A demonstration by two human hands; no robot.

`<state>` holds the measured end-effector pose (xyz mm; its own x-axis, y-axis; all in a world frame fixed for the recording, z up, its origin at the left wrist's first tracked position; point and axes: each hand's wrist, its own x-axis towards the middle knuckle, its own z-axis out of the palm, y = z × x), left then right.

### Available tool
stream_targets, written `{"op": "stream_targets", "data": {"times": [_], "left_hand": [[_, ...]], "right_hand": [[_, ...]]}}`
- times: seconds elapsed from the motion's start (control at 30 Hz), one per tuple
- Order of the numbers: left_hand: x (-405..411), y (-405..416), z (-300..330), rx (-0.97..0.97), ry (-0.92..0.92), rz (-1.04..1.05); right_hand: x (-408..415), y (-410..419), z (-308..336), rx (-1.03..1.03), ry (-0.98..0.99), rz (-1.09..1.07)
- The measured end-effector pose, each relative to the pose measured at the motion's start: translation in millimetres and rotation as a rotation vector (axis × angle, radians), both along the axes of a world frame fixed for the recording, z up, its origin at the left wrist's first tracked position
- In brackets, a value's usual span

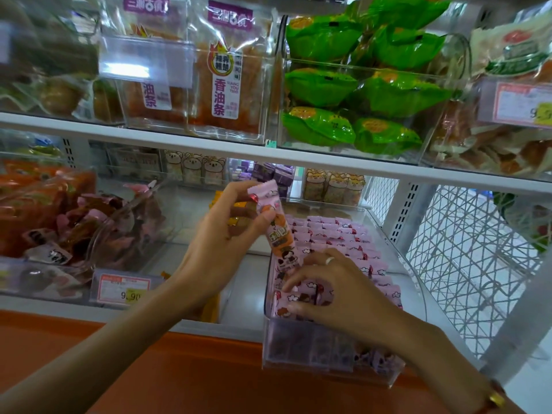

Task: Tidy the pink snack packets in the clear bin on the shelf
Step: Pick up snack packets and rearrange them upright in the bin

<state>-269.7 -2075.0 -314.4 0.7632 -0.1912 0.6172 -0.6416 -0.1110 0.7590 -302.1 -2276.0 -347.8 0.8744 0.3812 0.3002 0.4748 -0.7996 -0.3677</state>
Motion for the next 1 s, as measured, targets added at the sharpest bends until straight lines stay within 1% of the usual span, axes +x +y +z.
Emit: {"op": "stream_targets", "data": {"times": [0.1,0.23,0.37,0.47,0.57,0.63,0.7,0.77,0.83,0.9,1.0], "left_hand": [[-1,-3,-3,0.175,-0.043,0.066],[2,0,1,0.230,-0.058,0.113],[3,0,2,0.337,-0.121,0.125],[6,-2,-5,0.526,-0.179,0.126],[12,-4,-18,0.747,-0.229,0.206],[14,-5,-25,0.759,-0.226,0.274],[15,-5,-25,0.702,-0.254,0.321],[13,-5,-23,0.677,-0.299,0.304],[9,-4,-22,0.729,-0.365,0.254],[5,-4,-23,0.848,-0.404,0.198],[1,-5,-29,1.049,-0.372,0.178]], "right_hand": [[-5,-2,-1,0.043,0.036,0.002],[-7,-1,-2,0.046,0.023,-0.028],[-8,-6,-1,0.079,0.066,-0.007],[-7,-8,-1,0.111,0.070,-0.009],[-5,-6,-3,0.093,0.022,-0.016],[-4,-5,-5,0.088,0.002,-0.020],[-3,-4,-7,0.094,-0.006,-0.027],[-2,-4,-8,0.124,-0.010,-0.048],[-1,-3,-8,0.167,-0.007,-0.075],[0,0,-8,0.185,-0.017,-0.097],[2,2,-8,0.140,-0.071,-0.144]]}}
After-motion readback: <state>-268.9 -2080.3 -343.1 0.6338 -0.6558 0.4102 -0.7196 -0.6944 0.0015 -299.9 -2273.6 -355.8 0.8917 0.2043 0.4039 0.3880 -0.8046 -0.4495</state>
